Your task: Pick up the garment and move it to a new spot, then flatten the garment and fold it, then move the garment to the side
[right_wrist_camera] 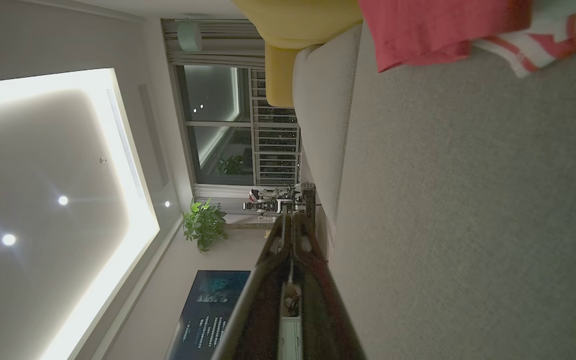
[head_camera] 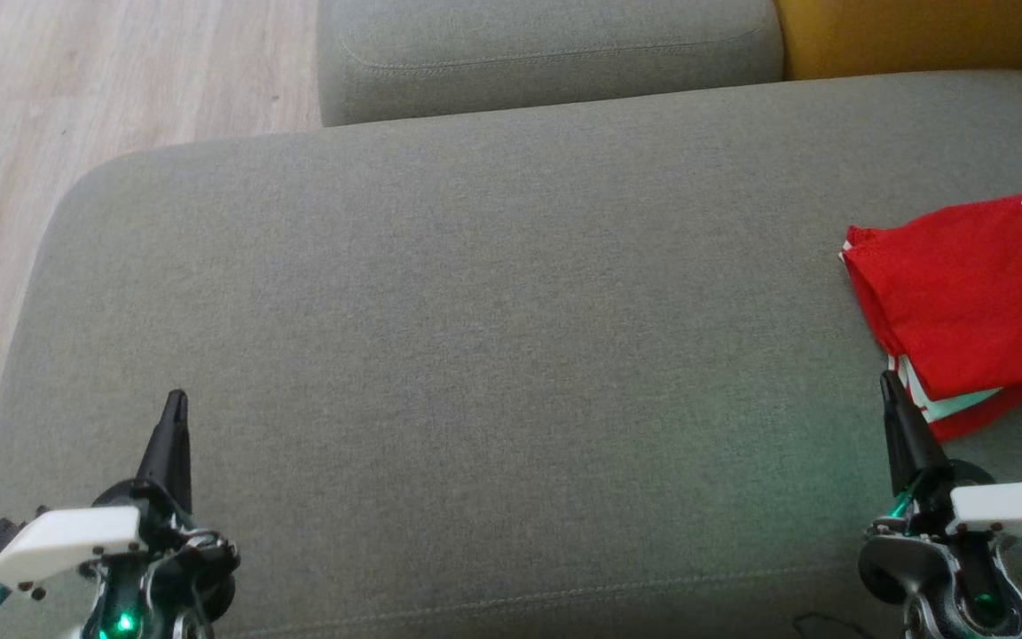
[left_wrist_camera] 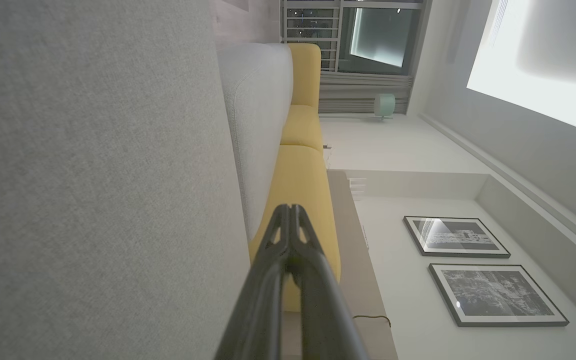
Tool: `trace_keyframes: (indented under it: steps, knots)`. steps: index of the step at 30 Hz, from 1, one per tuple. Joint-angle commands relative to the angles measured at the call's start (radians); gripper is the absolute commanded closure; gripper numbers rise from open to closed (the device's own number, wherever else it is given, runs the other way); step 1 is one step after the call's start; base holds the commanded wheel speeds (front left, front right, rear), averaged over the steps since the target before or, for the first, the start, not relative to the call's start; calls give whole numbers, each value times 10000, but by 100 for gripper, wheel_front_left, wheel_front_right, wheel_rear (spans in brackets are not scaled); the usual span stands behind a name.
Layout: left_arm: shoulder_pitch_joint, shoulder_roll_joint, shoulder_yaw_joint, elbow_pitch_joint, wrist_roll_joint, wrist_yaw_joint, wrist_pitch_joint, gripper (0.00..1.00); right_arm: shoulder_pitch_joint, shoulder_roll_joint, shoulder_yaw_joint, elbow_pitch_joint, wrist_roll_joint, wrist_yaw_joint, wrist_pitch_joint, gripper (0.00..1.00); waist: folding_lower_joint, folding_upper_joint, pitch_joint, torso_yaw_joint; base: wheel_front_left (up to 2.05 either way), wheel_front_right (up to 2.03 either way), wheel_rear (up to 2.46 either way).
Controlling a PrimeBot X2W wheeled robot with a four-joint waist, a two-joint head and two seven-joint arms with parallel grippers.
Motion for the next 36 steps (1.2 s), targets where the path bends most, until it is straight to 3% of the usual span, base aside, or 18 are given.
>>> trace_keyframes:
  steps: [1,36]
  knots:
    - [-545,71,330,-281,84,-73,46,100,-486,-114,189,-328,62,-2,54,100,0,0,0,0,0,0,0]
    - [-548,52,358,-280,107,-73,68,100,-486,-114,190,-328,62,-2,54,100,0,0,0,0,0,0,0]
